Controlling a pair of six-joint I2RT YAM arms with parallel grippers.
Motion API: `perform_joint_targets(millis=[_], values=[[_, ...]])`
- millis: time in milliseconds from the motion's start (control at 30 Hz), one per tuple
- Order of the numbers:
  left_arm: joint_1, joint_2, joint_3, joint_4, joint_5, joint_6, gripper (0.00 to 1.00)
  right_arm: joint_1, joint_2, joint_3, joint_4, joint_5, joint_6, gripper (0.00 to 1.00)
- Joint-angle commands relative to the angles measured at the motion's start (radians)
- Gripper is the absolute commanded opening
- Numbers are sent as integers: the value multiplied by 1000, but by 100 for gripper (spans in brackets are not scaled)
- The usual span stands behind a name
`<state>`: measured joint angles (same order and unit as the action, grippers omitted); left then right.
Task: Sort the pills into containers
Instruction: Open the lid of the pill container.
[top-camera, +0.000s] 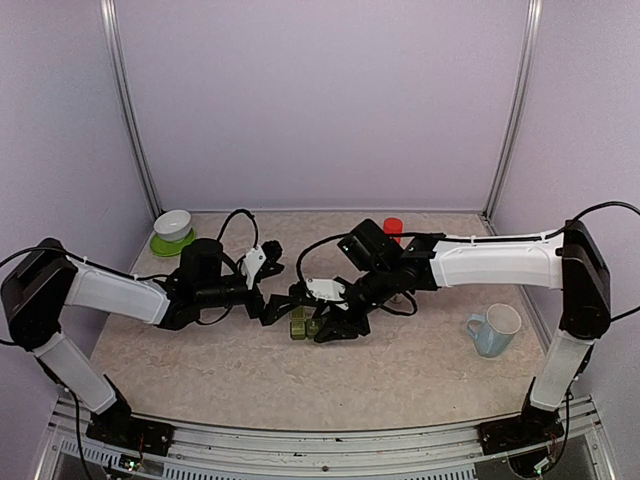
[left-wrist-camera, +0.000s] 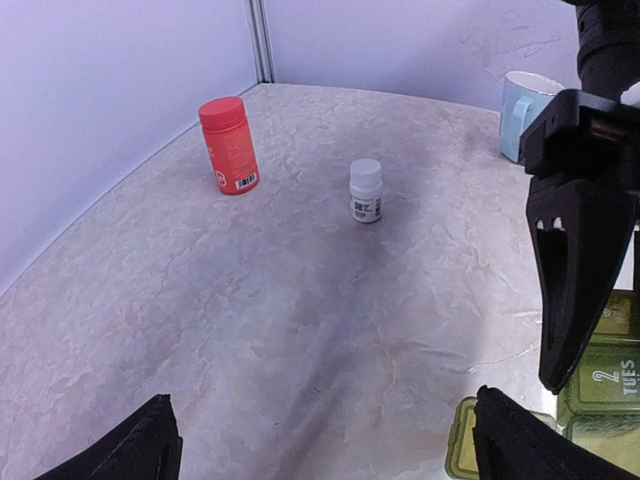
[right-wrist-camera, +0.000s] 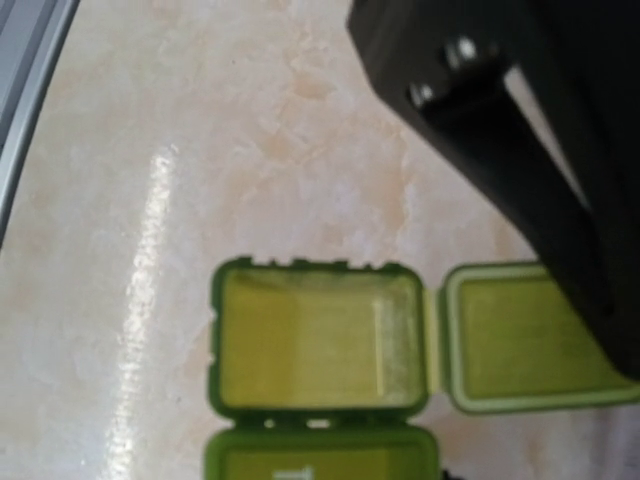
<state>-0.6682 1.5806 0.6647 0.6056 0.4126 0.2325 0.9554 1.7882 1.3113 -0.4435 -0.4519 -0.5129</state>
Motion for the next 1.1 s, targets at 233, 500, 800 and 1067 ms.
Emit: perform_joint_targets(millis=[233,500,800,1067], values=[[12,43,54,-67,-23,3,99,13,-57,-7,45,10,-10,33],[13,43,57,-76,6,12,99,14,-81,-35,88,44,-6,33],[18,29,49,-75,32,19,99,13,-68,-36,96,80,2,33],[55,2,21,-23,-40,-45,99,15,-53,-24,68,37,-3,33]])
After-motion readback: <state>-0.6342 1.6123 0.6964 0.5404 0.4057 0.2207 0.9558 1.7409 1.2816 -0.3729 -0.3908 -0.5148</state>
